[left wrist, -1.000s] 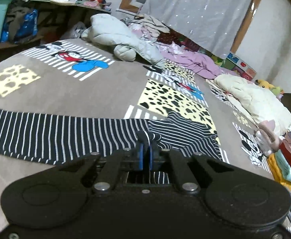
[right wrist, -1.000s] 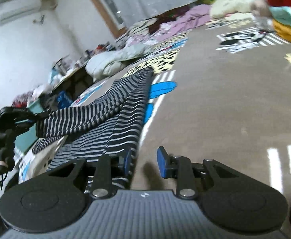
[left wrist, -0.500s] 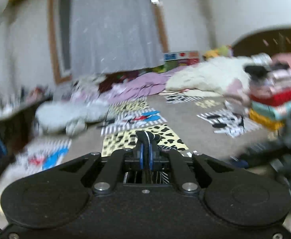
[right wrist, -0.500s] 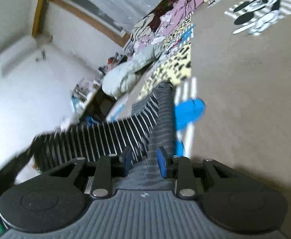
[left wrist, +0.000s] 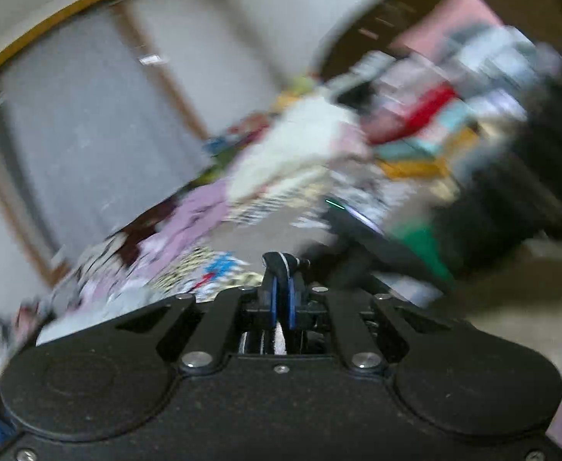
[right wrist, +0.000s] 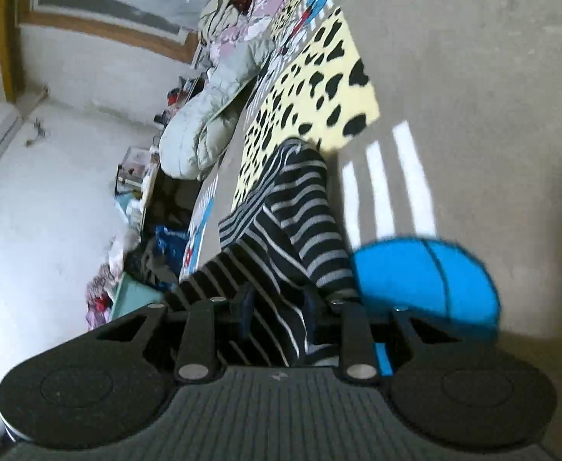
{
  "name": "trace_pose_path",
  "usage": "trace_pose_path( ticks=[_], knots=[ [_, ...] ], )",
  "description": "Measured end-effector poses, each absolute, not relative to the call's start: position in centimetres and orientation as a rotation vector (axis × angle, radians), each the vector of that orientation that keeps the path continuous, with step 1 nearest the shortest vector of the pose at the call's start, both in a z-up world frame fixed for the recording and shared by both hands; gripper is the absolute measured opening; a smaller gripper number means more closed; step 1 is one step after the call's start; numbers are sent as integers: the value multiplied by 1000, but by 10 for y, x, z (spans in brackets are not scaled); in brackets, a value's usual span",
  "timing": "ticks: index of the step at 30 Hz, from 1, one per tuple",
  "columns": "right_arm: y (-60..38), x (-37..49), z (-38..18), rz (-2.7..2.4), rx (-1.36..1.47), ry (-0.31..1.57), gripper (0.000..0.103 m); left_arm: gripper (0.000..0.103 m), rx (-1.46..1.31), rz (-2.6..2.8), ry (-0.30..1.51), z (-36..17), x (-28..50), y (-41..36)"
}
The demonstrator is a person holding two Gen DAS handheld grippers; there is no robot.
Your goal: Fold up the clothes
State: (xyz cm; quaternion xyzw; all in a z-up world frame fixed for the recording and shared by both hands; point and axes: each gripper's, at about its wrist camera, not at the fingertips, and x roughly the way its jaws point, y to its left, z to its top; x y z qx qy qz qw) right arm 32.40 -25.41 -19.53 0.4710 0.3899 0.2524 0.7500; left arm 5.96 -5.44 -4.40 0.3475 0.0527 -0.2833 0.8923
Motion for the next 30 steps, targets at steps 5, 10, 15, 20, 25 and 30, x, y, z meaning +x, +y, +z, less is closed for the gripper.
trace_pose_path(
  ticks=[5,10,15,20,25,30],
  knots=[
    [-266,328,-198,533,1101,827,29,3,868,-712,151,-88,43,-73],
    [-280,329,-184,556,1028,843,38,3,867,-714,197,-105,45,-79],
    [-300,303,-159,629,846,865,44,3,840,-713,222,-111,47,-87],
    [-323,242,-146,675,717,875,50,3,845,-717,220,-116,29,-99],
    [-344,176,-149,661,752,832,49,3,957,-688,236,-129,23,-107],
    [-357,131,-178,578,927,775,49,3,1001,-693,272,-131,18,-105]
  ],
)
